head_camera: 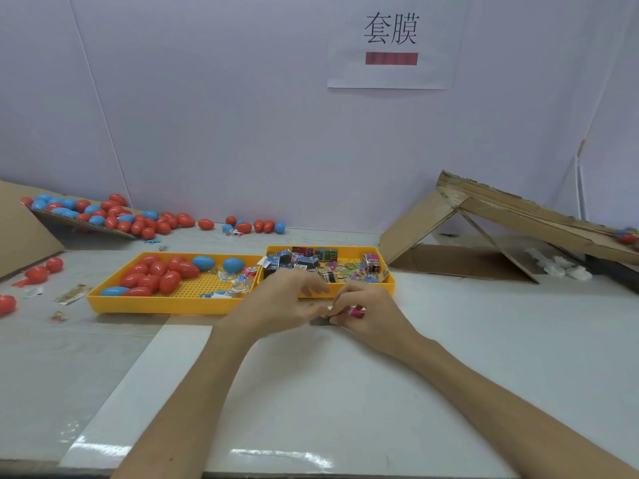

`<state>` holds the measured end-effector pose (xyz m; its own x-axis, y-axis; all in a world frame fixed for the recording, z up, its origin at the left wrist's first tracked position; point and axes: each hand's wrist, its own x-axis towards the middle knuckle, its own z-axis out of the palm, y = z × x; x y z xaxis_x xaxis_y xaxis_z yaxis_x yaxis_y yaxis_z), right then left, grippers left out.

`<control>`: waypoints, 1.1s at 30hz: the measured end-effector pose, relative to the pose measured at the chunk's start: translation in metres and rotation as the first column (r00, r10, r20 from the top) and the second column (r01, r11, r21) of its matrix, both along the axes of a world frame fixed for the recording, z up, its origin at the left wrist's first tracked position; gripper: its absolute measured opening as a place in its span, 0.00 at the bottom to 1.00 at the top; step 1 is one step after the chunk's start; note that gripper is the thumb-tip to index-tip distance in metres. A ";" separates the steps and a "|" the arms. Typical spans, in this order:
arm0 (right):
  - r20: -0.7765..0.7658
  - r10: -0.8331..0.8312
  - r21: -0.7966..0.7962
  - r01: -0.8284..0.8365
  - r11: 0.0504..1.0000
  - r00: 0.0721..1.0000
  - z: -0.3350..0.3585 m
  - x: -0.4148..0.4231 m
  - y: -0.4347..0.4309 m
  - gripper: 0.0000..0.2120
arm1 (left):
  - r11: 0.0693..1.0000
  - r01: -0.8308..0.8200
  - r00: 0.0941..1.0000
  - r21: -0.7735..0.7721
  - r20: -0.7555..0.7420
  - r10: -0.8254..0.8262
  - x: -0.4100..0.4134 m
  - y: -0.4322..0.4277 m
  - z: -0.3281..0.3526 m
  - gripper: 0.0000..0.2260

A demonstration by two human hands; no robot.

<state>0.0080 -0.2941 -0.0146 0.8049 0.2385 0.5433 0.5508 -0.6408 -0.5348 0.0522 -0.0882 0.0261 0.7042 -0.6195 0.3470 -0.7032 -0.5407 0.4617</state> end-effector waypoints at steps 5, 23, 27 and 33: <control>-0.058 -0.010 -0.004 0.010 1.000 0.998 0.002 0.000 -0.002 0.07 | 0.994 0.013 1.000 0.106 -0.020 -0.011 0.000 -0.009 -0.009 0.08; -0.020 -0.236 -0.417 0.206 0.885 0.972 0.003 -0.005 0.005 0.14 | 0.987 -0.048 0.995 0.152 -0.077 0.061 -0.002 -0.010 -0.004 0.10; -0.088 -0.215 -0.436 0.156 0.886 0.973 0.010 -0.010 0.004 0.13 | 0.975 -0.033 0.995 0.222 -0.086 0.053 -0.006 -0.013 0.000 0.10; -0.241 -0.207 -0.493 0.065 0.867 0.948 0.021 -0.017 0.003 0.12 | 0.956 -0.020 0.999 0.293 0.034 0.011 -0.025 -0.013 -0.004 0.10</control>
